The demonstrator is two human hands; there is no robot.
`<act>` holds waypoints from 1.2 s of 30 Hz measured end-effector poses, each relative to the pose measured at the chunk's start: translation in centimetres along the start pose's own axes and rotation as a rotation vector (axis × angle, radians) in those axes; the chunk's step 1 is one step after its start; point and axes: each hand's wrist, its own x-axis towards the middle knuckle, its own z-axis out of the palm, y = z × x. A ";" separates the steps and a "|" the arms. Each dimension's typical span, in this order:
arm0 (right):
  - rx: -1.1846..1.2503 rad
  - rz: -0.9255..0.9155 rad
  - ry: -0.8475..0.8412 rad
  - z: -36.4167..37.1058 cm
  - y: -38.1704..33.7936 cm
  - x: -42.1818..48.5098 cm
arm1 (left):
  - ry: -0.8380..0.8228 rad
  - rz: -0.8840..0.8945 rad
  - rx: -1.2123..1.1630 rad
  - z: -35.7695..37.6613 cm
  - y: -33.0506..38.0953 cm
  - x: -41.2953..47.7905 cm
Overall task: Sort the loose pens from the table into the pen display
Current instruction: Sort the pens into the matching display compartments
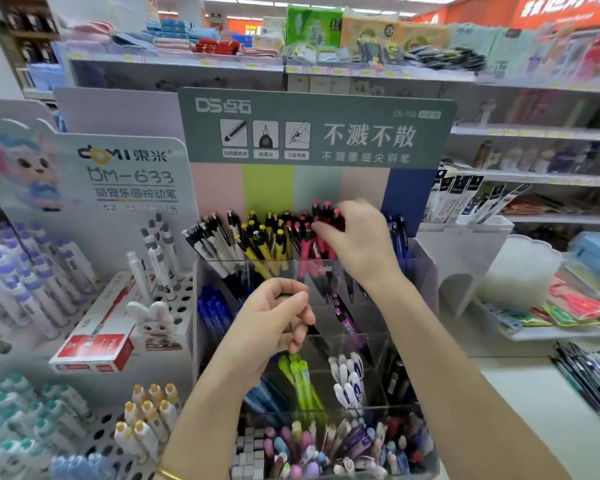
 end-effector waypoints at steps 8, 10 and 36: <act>0.098 0.132 0.010 0.3 -0.4 -1.8 | -0.055 -0.008 -0.031 -0.2 0.2 -0.5; 0.048 0.113 0.032 0.7 -0.4 -1.9 | -0.067 -0.013 -0.041 -0.1 0.1 -0.5; 0.294 -0.076 0.126 -4.6 2.9 -7.2 | -0.073 -0.037 -0.078 5.8 -0.8 -2.7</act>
